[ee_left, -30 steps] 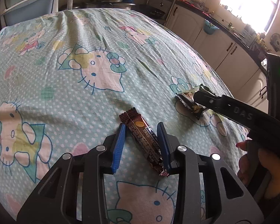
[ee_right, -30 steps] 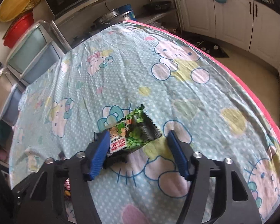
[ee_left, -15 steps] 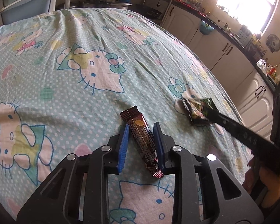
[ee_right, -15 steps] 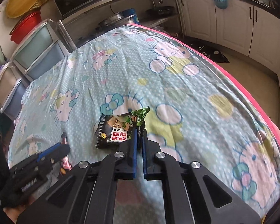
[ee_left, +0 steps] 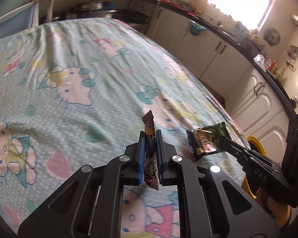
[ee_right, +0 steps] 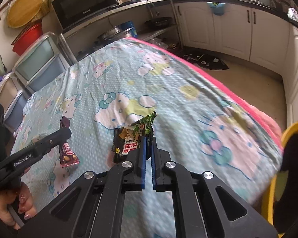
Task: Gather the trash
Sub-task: 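Carry the candy bar and snack pack over the yellow bin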
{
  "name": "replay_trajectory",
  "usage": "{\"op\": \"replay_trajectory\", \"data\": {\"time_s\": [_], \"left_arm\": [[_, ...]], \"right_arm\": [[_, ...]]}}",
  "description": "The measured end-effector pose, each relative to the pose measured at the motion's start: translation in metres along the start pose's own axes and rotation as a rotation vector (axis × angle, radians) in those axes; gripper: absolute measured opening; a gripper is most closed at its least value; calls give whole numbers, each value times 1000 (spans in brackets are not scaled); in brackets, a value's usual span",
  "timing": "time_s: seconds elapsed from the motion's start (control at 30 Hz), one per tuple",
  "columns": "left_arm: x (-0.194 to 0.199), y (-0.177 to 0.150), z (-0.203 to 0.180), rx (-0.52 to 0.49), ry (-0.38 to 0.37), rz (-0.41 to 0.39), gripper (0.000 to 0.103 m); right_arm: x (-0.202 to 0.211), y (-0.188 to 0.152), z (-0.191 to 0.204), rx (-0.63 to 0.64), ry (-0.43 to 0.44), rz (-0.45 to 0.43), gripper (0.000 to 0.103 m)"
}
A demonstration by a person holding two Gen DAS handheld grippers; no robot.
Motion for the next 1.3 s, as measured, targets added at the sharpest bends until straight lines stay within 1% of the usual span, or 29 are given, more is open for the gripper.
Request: {"op": "replay_trajectory", "data": {"time_s": [0.27, 0.37, 0.47, 0.67, 0.87, 1.13, 1.23, 1.3], "left_arm": [[15, 1, -45, -76, -73, -35, 6], [18, 2, -67, -108, -102, -41, 6], [20, 2, -93, -144, -136, -49, 6], [23, 4, -147, -213, -205, -64, 6], [30, 7, -194, -269, -263, -84, 6], [37, 1, -246, -334, -332, -96, 6], [37, -5, -265, -359, -354, -94, 6], [36, -9, -277, -375, -372, -88, 6]], "right_arm": [[51, -10, -17, -27, -34, -81, 5], [72, -13, -25, -38, -54, -117, 5], [94, -17, -34, -41, -94, -149, 5], [132, -25, -61, -91, -154, -213, 5], [171, -32, -88, -133, -243, -278, 5], [219, -49, -121, -196, -374, -362, 5], [230, -56, -132, -211, -426, -372, 5], [235, -61, -141, -229, -440, -375, 5]]}}
Point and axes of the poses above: each gripper's, at about its wrist camera, not at the fingertips, and x roughly against the way its jaws point, z to its left, y to its top, the point moved 2 cm from there along -x, roughly the way its jaws point, and after that the axes turned 13 degrees about y, right-handed, at the moved point
